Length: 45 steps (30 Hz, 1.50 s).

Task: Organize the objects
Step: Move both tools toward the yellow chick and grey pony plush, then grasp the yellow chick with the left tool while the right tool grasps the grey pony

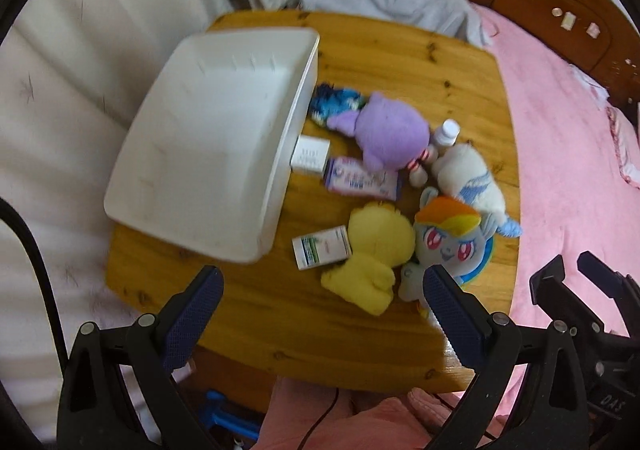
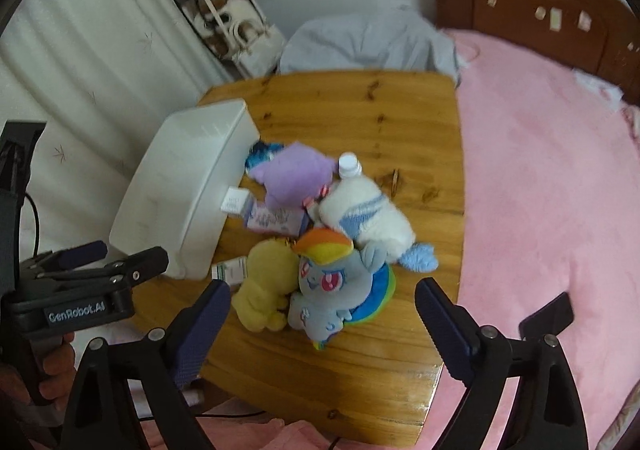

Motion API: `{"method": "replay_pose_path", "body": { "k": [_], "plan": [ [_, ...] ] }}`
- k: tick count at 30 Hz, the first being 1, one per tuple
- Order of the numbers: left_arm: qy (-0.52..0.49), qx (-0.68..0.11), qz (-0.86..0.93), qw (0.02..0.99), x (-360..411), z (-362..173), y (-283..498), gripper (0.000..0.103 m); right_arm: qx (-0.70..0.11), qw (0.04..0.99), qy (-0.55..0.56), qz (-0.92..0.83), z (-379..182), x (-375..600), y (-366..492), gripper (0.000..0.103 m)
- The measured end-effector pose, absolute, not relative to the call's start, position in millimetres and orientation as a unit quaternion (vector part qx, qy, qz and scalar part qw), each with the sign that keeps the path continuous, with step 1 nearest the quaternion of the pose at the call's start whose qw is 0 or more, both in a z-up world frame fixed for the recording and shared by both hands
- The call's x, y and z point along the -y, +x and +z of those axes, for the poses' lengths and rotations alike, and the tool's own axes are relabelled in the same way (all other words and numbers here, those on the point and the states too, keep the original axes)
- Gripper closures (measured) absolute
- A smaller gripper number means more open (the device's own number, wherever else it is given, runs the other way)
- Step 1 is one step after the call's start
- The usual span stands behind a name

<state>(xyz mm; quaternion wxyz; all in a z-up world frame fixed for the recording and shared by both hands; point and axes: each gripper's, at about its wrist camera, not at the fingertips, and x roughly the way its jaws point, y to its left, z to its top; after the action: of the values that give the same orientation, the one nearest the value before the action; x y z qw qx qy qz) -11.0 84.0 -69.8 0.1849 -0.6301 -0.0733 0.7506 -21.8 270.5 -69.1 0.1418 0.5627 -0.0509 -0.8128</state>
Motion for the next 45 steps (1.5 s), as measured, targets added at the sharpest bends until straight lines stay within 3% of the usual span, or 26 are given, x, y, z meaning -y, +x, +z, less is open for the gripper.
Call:
{"method": "replay_pose_path", "body": {
  "k": [6,19,35,45],
  "plan": [
    [-0.681,0.071,0.711,0.163,-99.2,-98.0,-10.7,0.003,0.081,0.167,0.609,-0.771,-107.5,-277.8,-37.0,0.011],
    [-0.736,0.032,0.654,0.173,-140.6,-160.3,-16.8,0.003,0.124,0.184,0.680,-0.698,-188.8,-286.3,-72.0,0.021],
    [-0.767,0.018,0.610,0.198,-163.3,-188.3,-16.4,0.003,0.156,0.237,0.703,-0.652,-225.6,-288.2,-85.5,0.026],
    [-0.779,0.021,0.593,0.203,-163.6,-192.0,-16.4,0.023,0.166,0.252,0.703,-0.644,-228.2,-283.8,-88.8,0.026]
  ]
}}
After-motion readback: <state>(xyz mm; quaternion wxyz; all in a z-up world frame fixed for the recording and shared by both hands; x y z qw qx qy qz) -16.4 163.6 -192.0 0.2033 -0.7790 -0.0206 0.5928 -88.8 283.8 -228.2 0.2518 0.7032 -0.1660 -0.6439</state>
